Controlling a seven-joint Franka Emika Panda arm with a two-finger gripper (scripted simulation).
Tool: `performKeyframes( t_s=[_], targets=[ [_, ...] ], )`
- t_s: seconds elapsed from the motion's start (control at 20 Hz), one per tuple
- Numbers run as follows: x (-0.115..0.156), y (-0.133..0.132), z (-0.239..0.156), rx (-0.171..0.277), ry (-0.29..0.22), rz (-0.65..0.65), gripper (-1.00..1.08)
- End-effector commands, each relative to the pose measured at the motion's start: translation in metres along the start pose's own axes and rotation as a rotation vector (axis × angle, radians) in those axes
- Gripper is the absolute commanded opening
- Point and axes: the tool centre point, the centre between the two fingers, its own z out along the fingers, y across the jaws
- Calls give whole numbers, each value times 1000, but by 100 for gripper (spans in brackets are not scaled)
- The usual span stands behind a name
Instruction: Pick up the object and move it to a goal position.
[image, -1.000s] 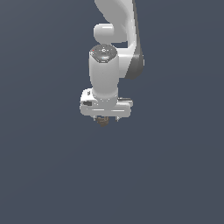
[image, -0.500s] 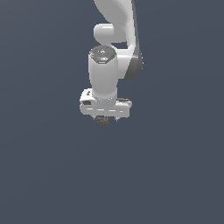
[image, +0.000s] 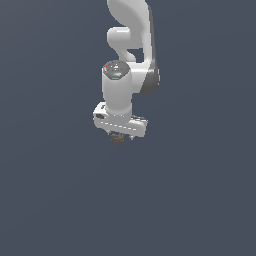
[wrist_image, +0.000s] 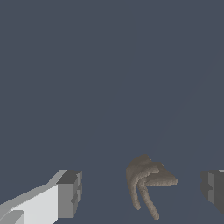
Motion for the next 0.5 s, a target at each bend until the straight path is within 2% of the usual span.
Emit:
performKeyframes(
  t_s=[0.0,0.45],
  targets=[
    [-8,4,10,2,-3,68,100],
    [-42,21,44,3,-12,328,100]
  ],
)
